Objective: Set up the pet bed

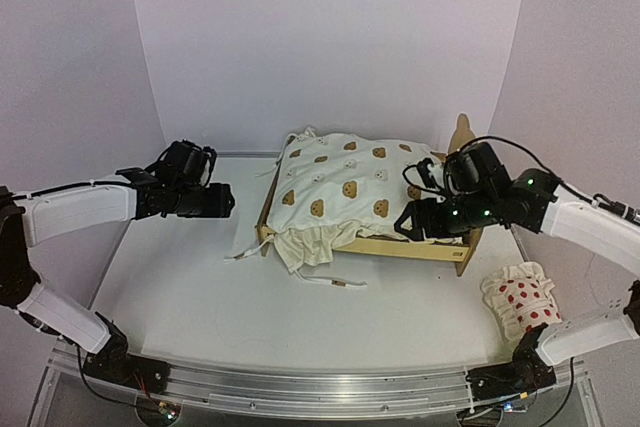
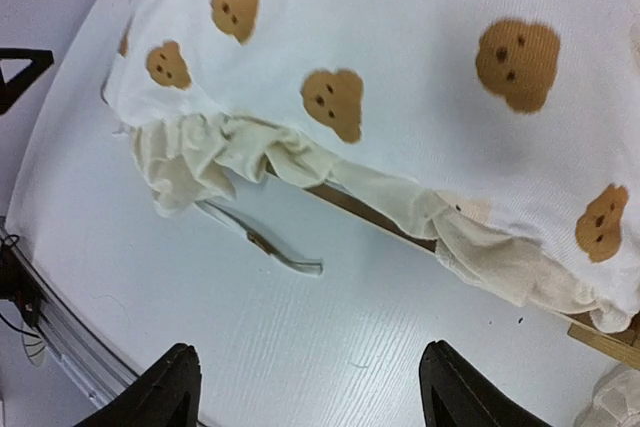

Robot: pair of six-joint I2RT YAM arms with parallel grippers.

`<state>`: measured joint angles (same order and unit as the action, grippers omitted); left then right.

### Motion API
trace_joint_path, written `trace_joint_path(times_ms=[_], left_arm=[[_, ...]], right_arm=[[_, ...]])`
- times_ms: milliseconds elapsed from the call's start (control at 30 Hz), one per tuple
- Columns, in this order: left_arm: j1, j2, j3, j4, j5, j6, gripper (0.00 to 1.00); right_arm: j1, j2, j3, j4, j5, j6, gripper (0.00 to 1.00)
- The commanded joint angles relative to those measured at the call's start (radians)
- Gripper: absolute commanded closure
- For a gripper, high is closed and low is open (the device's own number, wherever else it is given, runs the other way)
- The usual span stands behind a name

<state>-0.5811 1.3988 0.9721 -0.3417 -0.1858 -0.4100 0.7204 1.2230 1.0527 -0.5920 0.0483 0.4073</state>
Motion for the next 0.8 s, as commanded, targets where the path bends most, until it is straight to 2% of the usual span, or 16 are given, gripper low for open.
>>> trace_joint_path(times_ms=[0, 167, 267, 400, 600, 767], left_arm=[[-0.078, 0.002, 0.117, -0.043, 0.034, 0.038, 0.36], [-0.123, 0.095, 0.178, -0.054, 0.035, 0.049, 0.38], [-0.136, 0.149, 0.197, -0.042, 0.053, 0.053, 0.4], [-0.143, 0.197, 0.208, -0.025, 0.067, 0.053, 0.43], [-0.147, 0.223, 0.198, 0.005, 0.081, 0.052, 0.47], [-0.147, 0.24, 0.19, 0.02, 0.076, 0.053, 0.53]], right_arm=[[0.004, 0.01, 0.196, -0.222, 0.064, -0.048, 0.21], [0.004, 0.02, 0.358, -0.388, 0.324, -0.095, 0.18], [0.004, 0.013, 0.374, -0.46, 0.556, -0.112, 0.17], [-0.003, 0.016, 0.353, -0.51, 0.748, -0.128, 0.14], [-0.102, 0.025, 0.334, -0.515, 0.709, -0.118, 0.16], [-0.172, 0.071, 0.311, -0.497, 0.613, -0.099, 0.26]])
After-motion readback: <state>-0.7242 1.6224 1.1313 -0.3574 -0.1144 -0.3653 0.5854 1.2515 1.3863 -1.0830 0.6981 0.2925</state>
